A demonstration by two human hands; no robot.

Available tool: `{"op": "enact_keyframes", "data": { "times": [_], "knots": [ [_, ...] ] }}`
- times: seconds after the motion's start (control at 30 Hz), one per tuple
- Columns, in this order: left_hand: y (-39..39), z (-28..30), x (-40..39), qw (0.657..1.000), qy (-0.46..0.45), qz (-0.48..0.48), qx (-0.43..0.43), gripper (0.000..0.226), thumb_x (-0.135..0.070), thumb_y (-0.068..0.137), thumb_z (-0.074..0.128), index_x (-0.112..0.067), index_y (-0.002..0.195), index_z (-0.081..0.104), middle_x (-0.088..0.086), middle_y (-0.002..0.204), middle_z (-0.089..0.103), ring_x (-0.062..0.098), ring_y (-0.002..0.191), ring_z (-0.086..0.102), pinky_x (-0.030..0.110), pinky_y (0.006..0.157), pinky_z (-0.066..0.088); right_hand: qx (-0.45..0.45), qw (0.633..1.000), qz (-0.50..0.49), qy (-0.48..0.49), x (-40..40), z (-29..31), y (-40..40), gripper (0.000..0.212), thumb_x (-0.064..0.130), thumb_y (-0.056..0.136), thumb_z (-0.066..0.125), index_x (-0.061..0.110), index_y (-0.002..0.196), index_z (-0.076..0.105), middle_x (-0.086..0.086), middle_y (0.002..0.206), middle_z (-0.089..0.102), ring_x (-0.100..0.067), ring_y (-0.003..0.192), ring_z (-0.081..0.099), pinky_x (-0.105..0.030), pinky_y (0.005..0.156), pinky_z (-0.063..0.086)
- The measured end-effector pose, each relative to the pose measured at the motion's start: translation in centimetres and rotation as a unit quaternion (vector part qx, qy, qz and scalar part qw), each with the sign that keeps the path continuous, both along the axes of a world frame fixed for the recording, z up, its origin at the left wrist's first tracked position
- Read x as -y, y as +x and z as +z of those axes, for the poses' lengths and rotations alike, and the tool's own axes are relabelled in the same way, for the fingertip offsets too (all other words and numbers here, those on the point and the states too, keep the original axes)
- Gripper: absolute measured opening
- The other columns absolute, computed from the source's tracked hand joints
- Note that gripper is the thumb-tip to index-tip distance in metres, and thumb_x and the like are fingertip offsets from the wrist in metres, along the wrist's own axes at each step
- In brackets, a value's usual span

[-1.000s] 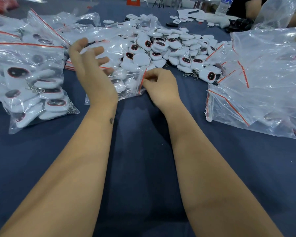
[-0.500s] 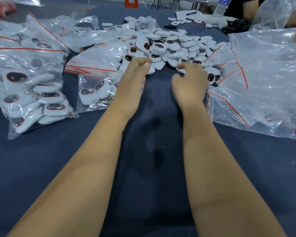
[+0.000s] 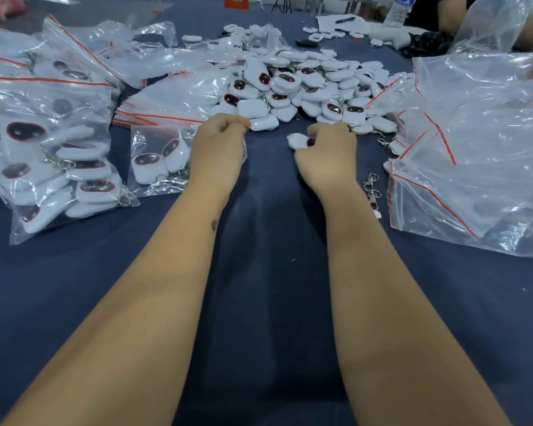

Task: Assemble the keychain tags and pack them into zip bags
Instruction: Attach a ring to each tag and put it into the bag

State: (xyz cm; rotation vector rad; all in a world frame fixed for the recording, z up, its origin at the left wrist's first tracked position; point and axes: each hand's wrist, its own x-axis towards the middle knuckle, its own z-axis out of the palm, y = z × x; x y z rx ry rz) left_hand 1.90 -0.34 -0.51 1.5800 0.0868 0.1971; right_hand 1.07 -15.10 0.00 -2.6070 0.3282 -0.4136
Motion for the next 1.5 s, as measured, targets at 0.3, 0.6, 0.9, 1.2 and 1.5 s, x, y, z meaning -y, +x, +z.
{"op": "enact_keyframes", "data": {
  "times": [0.3, 0.6, 0.9, 1.2, 1.5],
  "knots": [
    [-0.4, -0.7, 0.0, 0.994, 0.093, -0.047, 0.026, 0.047, 0.005, 0.08, 0.041, -0.033, 0.095, 0.065, -0.017, 0.09, 0.063, -0.009, 0.074, 0.056, 0.008, 0.064, 0.043, 0.009, 0.984, 0.106, 0.14, -1.7, -0.4, -0.5, 0.041, 0.013, 0.083, 0.062, 0.024, 0.123, 0.061, -0.003, 0.116, 0.063, -0.024, 0.109, 0.056, -0.039, 0.097, 0.046],
    [-0.5, -0.6, 0.0, 0.993, 0.09, -0.071, 0.039, 0.036, -0.01, 0.09, 0.056, -0.026, 0.121, 0.061, -0.01, 0.114, 0.066, 0.007, 0.103, 0.062, 0.019, 0.087, 0.049, 0.089, 0.882, 0.155, 0.436, -2.1, 0.2, -0.5, 0.05, -0.018, 0.076, 0.054, 0.012, 0.115, 0.065, -0.005, 0.105, 0.069, -0.012, 0.091, 0.064, -0.024, 0.084, 0.055],
    [-1.1, -0.2, 0.0, 0.988, 0.13, -0.082, 0.022, 0.015, -0.02, 0.091, 0.065, -0.012, 0.103, 0.07, 0.007, 0.092, 0.074, 0.016, 0.078, 0.065, 0.033, 0.081, 0.054, 0.1, 0.792, 0.172, 0.577, -2.2, 0.4, -0.1, 0.037, -0.016, 0.083, 0.049, 0.011, 0.1, 0.067, 0.009, 0.071, 0.069, 0.002, 0.058, 0.057, -0.013, 0.055, 0.042],
    [-1.2, -0.4, -0.3, 0.985, 0.103, -0.128, 0.049, 0.028, -0.009, 0.086, 0.071, -0.036, 0.079, 0.07, -0.013, 0.075, 0.074, 0.001, 0.075, 0.068, 0.021, 0.078, 0.054, 0.093, 0.807, 0.119, 0.571, -1.7, 0.3, 0.1, 0.034, -0.005, 0.086, 0.049, 0.021, 0.089, 0.07, 0.006, 0.083, 0.071, -0.005, 0.069, 0.058, -0.018, 0.057, 0.044],
    [-1.3, 0.0, -0.2, 0.985, 0.125, -0.11, 0.047, 0.02, -0.01, 0.091, 0.064, -0.03, 0.092, 0.066, 0.005, 0.079, 0.069, 0.01, 0.07, 0.061, 0.025, 0.074, 0.05, 0.058, 0.809, 0.191, 0.552, -2.1, 0.1, 0.1, 0.041, -0.008, 0.086, 0.053, 0.023, 0.111, 0.063, -0.001, 0.087, 0.068, -0.017, 0.079, 0.061, -0.022, 0.063, 0.046]
  ]
}}
